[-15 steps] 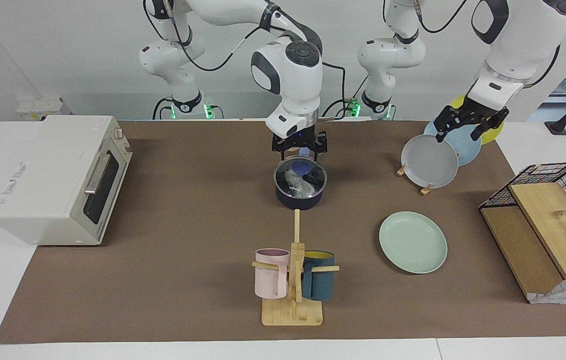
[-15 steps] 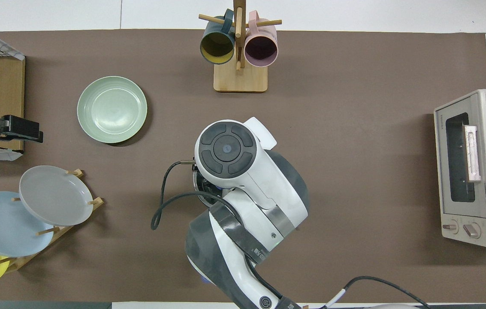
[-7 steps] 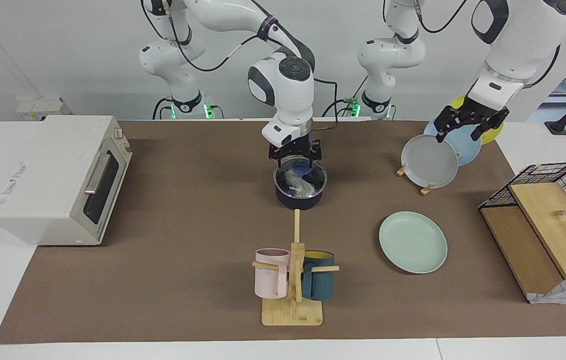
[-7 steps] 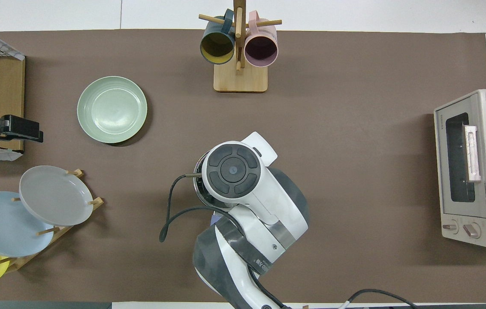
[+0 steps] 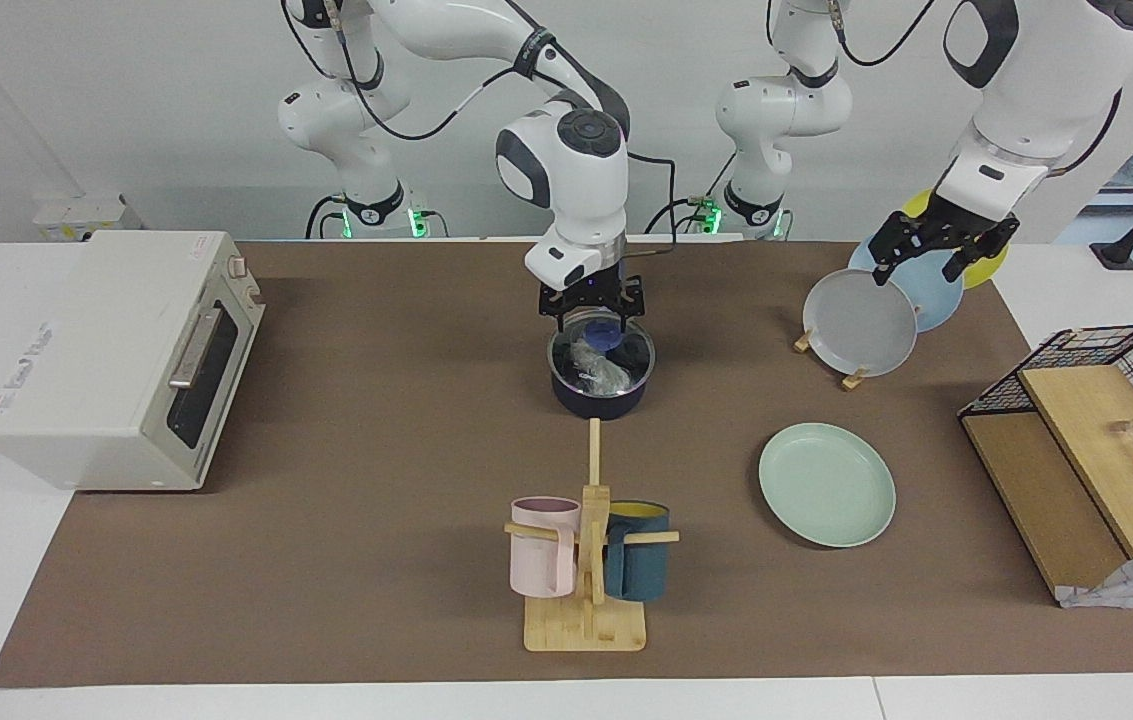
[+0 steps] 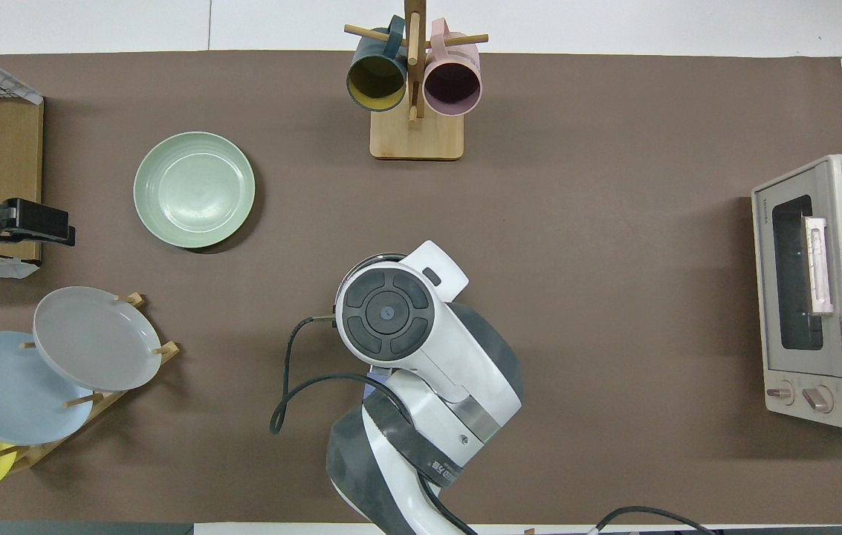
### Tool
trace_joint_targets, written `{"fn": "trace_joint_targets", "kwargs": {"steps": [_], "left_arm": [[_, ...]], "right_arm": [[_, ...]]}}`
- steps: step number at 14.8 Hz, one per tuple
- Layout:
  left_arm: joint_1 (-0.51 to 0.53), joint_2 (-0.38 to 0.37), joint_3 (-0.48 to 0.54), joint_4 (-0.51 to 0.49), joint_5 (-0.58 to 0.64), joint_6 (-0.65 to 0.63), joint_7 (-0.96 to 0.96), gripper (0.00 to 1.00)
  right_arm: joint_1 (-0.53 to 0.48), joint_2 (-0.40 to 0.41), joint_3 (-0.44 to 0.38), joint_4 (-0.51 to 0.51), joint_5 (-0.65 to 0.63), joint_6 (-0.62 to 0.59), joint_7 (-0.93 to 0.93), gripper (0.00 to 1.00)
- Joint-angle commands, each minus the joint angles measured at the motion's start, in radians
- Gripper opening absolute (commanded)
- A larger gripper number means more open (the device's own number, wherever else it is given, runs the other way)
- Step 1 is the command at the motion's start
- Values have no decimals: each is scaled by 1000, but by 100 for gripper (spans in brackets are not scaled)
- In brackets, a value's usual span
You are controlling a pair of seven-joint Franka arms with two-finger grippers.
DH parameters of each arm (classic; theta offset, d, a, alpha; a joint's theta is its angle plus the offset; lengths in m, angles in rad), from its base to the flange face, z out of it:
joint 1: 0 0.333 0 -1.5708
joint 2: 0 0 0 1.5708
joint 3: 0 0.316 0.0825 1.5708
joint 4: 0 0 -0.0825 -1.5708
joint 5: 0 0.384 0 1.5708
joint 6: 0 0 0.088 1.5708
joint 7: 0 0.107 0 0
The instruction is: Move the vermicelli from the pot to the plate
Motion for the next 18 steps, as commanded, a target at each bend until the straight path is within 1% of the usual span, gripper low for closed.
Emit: {"fn": "trace_joint_targets", "kwargs": {"steps": [1,6,7,9,14,16,18], "left_arm": [[-9,1,2,-2,22,16,-11,100],[-9,1,2,-2,21,16,-11,100],[-8,1,2,-4,21,16,-10,100],[-8,1,2,-2,21,15,-10,100],[-8,1,2,-2,21,16,-10,100],[-9,1,2,-2,21,16,-10,100],[-8,1,2,-2,21,16,-1,100]], "right_arm": [[-8,-8,2,-39,-15,53,-44,100],[-14,2,2,-38,-16,83,-48,100],[-14,2,2,-38,-15,84,-48,98],[-12,5,2,-39,-16,84,-51,91],[-14,19,2,-33,-27,83,-65,87],[-14,20,2,-33,-29,83,-65,80],[-14,20,2,-30,-29,83,-65,76]]}}
